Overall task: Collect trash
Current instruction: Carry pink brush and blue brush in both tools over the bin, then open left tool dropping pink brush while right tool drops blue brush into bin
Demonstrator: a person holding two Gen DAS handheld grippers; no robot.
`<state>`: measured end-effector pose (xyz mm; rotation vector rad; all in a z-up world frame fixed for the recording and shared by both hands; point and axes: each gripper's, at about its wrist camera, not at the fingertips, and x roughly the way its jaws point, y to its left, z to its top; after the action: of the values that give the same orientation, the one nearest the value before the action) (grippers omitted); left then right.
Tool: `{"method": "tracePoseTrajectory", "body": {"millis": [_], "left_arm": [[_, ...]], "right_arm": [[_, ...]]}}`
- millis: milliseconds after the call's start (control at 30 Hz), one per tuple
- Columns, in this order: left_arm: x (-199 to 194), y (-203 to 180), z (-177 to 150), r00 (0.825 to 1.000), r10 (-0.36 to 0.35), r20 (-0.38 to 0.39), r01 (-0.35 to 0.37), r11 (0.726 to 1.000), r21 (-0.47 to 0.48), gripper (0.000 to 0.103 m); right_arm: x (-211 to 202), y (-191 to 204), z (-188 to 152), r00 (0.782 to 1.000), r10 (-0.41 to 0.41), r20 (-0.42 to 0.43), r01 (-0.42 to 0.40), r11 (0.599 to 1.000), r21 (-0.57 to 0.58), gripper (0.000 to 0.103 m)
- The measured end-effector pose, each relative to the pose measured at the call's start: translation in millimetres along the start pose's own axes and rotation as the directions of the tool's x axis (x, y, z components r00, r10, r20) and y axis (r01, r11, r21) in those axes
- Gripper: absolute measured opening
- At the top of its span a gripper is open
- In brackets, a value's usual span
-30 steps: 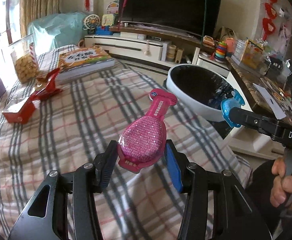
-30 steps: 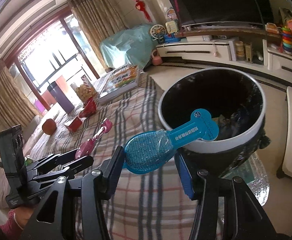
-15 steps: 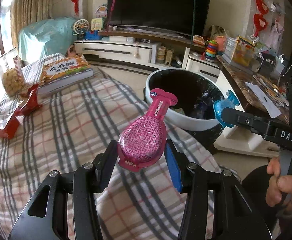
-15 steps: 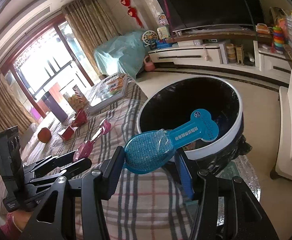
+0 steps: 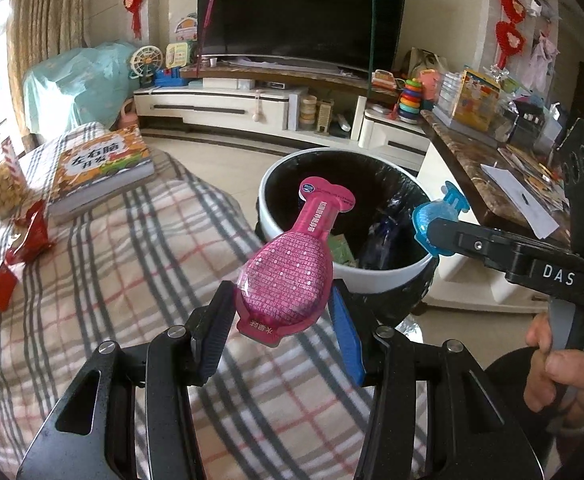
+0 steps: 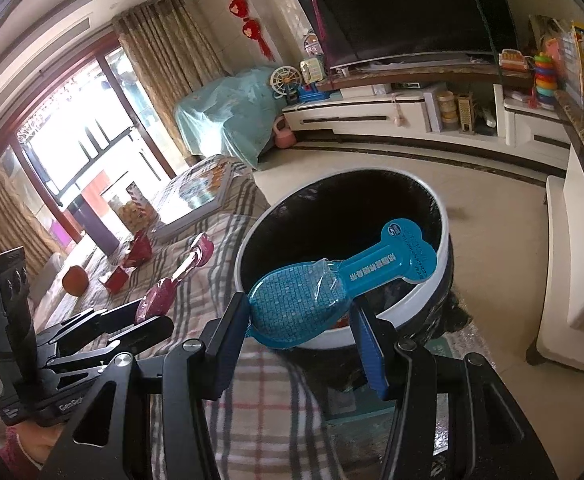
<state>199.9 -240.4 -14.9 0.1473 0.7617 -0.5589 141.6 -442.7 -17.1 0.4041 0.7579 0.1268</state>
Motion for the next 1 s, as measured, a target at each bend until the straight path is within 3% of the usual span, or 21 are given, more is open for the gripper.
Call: {"method": "tracePoseTrajectory", "body": {"millis": [1000], "left_arm": [[38, -24, 36, 1.0, -0.015, -0.005, 0.015, 0.999, 0.032, 0.047]], "right_arm": [[27, -22, 30, 0.998, -0.058, -0.028, 0.056, 0.997, -0.043, 0.053]]}}
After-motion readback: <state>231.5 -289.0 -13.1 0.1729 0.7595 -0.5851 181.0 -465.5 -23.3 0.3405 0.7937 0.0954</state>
